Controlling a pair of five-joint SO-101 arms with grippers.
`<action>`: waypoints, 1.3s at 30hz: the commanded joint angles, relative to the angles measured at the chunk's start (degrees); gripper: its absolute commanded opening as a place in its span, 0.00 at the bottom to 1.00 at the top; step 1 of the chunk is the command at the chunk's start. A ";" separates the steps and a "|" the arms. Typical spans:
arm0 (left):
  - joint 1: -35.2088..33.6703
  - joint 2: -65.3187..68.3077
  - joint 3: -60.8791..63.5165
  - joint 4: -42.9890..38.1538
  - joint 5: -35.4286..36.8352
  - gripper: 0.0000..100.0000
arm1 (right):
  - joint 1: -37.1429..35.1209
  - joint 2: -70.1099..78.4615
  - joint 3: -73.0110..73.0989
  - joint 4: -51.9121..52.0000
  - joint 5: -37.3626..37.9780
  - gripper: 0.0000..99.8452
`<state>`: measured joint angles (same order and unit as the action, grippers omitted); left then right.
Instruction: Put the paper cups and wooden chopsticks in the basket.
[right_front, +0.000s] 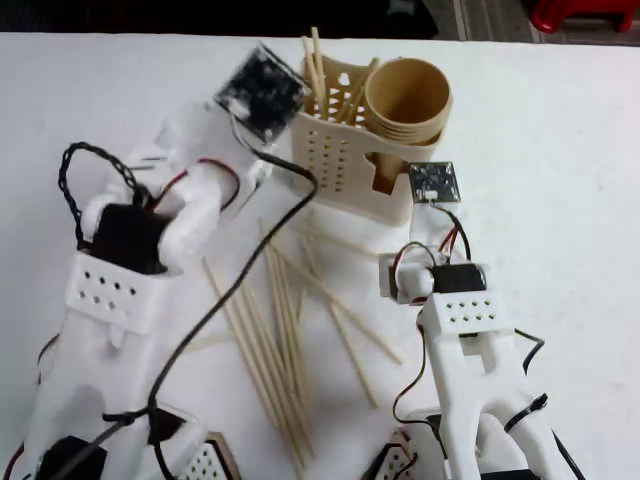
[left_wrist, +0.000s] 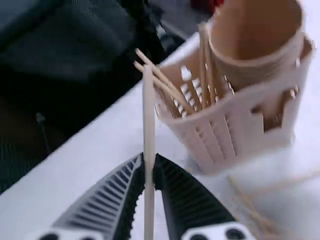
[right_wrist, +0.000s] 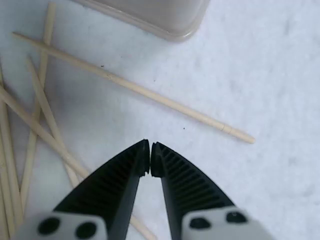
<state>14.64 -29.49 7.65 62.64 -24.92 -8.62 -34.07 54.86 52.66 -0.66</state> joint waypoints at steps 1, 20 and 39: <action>3.12 0.40 -3.08 -17.58 6.77 0.02 | 0.40 -1.01 -0.18 -0.92 0.09 0.02; 4.88 34.07 -31.12 -40.88 21.10 0.02 | 0.22 -1.01 -0.18 -0.92 0.18 0.02; -0.92 31.87 -34.90 -9.32 13.54 0.17 | 0.40 -1.01 -0.18 -1.01 0.18 0.02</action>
<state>16.13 9.54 -24.53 45.67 -4.88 -8.62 -34.07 54.86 52.66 -0.66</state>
